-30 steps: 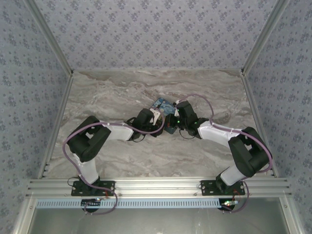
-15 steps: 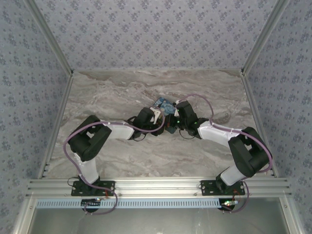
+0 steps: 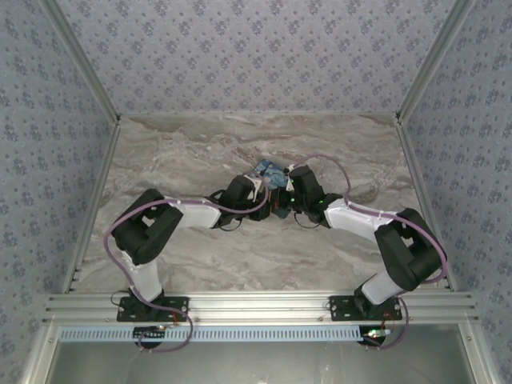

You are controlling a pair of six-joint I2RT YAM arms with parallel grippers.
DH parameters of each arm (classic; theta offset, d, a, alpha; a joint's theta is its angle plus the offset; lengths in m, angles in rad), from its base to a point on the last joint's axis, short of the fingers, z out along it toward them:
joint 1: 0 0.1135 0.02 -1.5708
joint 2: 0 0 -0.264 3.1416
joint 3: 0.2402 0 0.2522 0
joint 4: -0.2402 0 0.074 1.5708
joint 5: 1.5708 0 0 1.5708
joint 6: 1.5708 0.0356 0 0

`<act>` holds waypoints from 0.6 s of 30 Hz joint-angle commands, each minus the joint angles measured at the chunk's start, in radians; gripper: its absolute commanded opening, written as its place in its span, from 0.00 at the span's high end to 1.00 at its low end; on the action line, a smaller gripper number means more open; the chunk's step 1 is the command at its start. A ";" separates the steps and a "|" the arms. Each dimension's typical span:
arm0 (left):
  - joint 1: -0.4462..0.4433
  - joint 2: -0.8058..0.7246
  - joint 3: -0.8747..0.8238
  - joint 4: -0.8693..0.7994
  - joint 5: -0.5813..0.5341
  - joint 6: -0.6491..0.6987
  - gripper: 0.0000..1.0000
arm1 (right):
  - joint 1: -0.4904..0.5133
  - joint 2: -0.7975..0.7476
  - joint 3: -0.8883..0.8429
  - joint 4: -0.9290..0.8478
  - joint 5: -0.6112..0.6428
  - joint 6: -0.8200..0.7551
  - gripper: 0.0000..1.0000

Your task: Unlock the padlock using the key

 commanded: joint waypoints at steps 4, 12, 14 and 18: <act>0.009 0.011 0.010 0.087 -0.008 -0.088 0.65 | 0.011 0.015 -0.021 -0.122 0.023 0.011 0.99; 0.009 0.017 -0.015 0.114 -0.039 -0.138 0.64 | 0.012 0.013 -0.028 -0.108 0.028 0.016 0.99; 0.009 0.019 -0.016 0.120 -0.042 -0.151 0.64 | 0.012 0.013 -0.027 -0.106 0.028 0.016 0.99; 0.009 0.024 -0.017 0.121 -0.056 -0.163 0.67 | 0.012 0.013 -0.027 -0.109 0.029 0.016 0.99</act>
